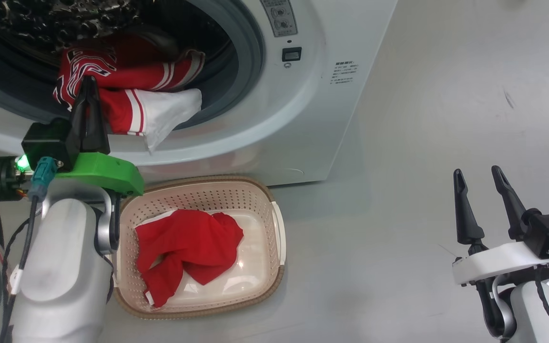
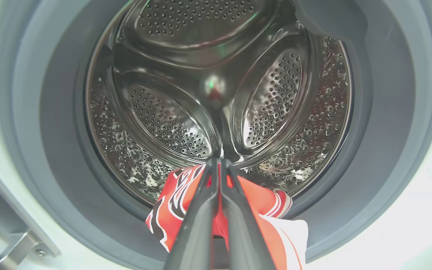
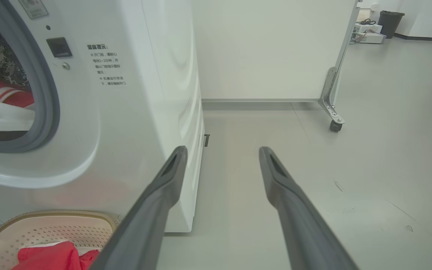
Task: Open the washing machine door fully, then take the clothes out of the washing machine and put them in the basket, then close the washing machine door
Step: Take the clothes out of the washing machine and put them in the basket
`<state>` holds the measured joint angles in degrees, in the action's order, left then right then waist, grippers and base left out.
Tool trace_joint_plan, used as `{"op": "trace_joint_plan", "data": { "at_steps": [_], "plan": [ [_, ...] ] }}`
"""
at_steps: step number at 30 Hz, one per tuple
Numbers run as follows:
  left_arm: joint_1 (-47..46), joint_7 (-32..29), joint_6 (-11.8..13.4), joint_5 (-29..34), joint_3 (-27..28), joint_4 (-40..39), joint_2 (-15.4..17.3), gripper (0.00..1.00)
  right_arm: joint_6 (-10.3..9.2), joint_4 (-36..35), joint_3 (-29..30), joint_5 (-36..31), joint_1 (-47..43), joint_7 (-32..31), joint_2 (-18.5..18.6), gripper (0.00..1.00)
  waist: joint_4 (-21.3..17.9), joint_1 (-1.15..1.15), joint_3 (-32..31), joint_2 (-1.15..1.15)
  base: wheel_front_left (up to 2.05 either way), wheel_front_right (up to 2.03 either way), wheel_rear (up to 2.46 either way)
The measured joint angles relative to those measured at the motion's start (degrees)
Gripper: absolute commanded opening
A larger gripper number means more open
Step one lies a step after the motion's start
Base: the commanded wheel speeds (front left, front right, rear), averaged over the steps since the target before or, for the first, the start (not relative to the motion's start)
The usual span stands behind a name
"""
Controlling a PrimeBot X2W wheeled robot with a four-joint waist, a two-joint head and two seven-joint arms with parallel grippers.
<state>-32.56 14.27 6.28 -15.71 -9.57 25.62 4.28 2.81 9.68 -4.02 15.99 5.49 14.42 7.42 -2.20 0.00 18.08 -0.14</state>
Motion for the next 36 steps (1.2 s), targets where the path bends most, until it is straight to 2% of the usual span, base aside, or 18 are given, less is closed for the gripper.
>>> {"op": "trace_joint_plan", "data": {
  "at_steps": [6,20,28,36],
  "plan": [
    [3.3,0.1,0.1,0.2,-0.9,-4.7,-0.1,0.00,-0.02,-0.2,0.1,0.0,-1.1,0.0,0.1,1.00,1.7,0.00,-1.9,0.00,0.00,0.00,0.00],
    [14.7,0.2,0.1,1.2,-4.4,-16.3,-1.4,0.00,-1.45,-1.7,0.8,0.0,-4.9,-0.2,0.7,1.00,5.6,0.00,-6.2,0.00,0.00,0.00,0.00],
    [22.0,0.2,0.1,1.2,-5.4,-17.4,-1.5,0.00,-1.43,-2.9,0.1,-0.2,-5.6,-1.4,1.0,1.00,8.0,0.00,-7.3,0.00,0.00,0.00,0.00],
    [27.1,-0.2,0.5,0.0,-7.7,-15.3,-1.5,0.00,-1.35,-4.5,-1.0,-0.6,-5.8,-2.5,1.0,1.00,8.0,0.00,-7.3,0.00,0.00,0.00,0.00]
  ]
}}
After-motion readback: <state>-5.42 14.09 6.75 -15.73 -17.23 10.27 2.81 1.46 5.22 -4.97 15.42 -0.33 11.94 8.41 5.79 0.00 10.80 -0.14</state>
